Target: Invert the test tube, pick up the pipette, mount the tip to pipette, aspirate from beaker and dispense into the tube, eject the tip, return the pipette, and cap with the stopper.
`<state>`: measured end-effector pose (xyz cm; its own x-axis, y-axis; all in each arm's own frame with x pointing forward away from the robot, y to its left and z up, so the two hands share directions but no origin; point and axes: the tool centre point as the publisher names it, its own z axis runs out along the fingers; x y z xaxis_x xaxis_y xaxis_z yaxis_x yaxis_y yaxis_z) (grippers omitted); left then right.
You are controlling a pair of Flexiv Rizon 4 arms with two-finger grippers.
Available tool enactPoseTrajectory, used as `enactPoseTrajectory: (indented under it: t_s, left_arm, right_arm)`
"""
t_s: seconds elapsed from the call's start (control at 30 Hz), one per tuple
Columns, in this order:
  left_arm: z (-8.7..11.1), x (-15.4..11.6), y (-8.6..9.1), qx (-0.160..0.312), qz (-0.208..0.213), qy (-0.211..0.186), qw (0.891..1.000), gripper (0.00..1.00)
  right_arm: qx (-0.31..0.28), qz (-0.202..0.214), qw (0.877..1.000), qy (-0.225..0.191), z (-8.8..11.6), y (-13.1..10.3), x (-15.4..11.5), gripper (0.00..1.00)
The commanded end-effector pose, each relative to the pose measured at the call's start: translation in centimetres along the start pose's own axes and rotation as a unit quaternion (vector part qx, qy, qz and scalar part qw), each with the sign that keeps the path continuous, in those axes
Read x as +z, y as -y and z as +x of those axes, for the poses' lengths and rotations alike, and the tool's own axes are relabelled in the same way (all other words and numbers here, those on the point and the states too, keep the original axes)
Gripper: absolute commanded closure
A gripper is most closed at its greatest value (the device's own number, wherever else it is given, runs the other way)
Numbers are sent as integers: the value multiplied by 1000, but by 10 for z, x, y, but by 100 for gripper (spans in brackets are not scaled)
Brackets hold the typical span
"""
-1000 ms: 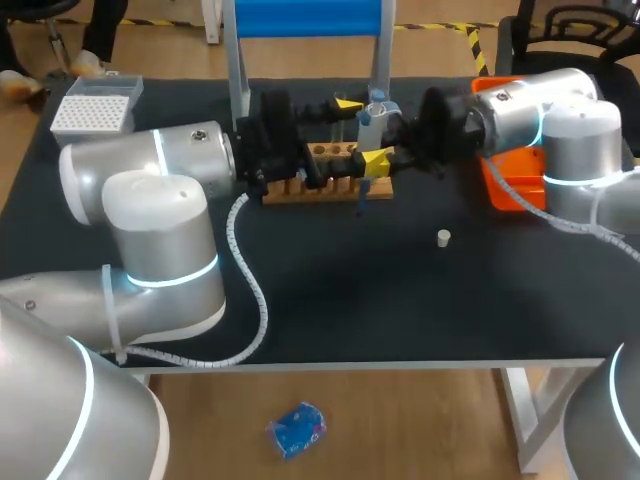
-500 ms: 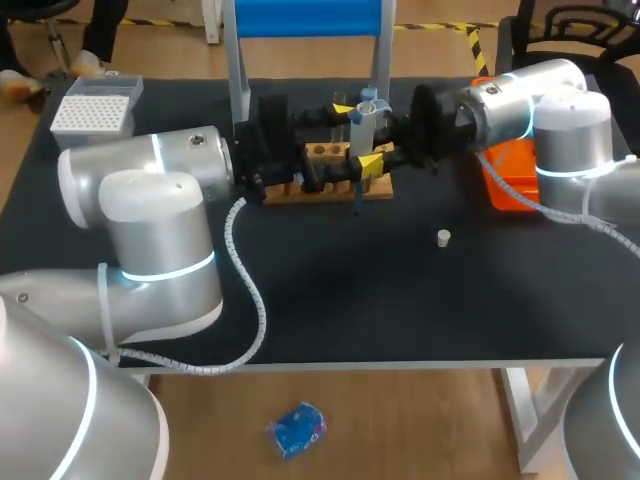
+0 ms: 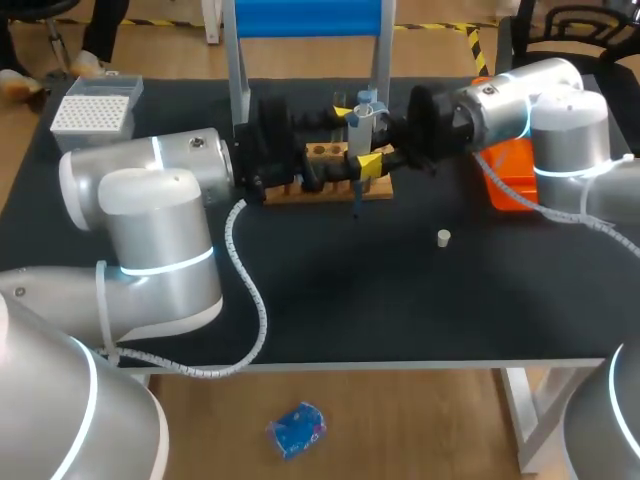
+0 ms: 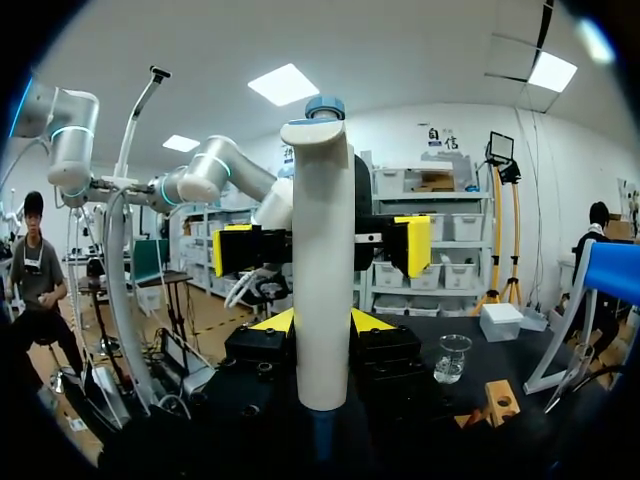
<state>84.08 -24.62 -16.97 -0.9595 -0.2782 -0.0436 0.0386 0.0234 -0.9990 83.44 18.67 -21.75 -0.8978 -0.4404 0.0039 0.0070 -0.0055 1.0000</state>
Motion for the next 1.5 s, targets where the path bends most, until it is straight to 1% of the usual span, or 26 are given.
enactPoseTrajectory:
  t_s: [0.03,0.1,0.13,0.17,0.2,0.23,0.47,0.73,0.77,0.8,1.0,1.13,1.23,1.33,1.37,1.5]
  left_arm:
    - [0,1,-1,0,0,2,1000,31]
    - [0,0,-1,0,-1,3,1000,53]
    - [-1,0,-1,0,-2,2,1000,68]
    - [-1,0,-2,0,-3,1,1000,76]
    - [0,1,-2,0,-4,-2,1000,93]
    - [0,1,-2,-1,-5,-4,1000,100]
    - [2,3,-4,-2,-10,-15,1000,100]
    - [1,2,-4,0,-11,-15,1000,100]
    - [1,2,-4,0,-10,-14,1000,100]
    - [1,2,-3,2,-8,-12,1000,100]
    - [-4,-3,3,9,1,5,1000,100]
    - [-11,-12,11,19,3,24,1000,100]
    - [-20,-22,17,27,-5,46,999,100]
    - [-30,-34,22,28,-25,62,997,100]
    - [-36,-40,23,27,-40,69,996,100]
    - [-54,-57,30,23,-55,108,992,100]
  right_arm:
    - [0,0,1000,-3,-2,1,-1,100]
    - [1,1,1000,-3,-2,1,-2,100]
    - [1,1,1000,-3,-2,1,-2,100]
    - [2,1,1000,-3,-1,1,-2,100]
    - [2,1,1000,-3,-1,1,-2,100]
    - [2,1,1000,-3,-1,1,-2,100]
    - [5,1,1000,-4,-1,2,-3,100]
    - [5,1,1000,-3,0,2,-2,100]
    - [7,-2,1000,-3,0,2,-2,75]
    - [8,-5,1000,-1,0,2,-2,0]
    - [14,-1,1000,3,1,1,-5,0]
    - [23,11,999,22,4,0,-14,0]
    - [28,20,998,47,6,-3,-24,0]
    - [26,32,996,76,7,-11,-37,0]
    - [24,38,995,87,8,-15,-42,0]
    - [10,53,992,111,7,-31,-58,0]
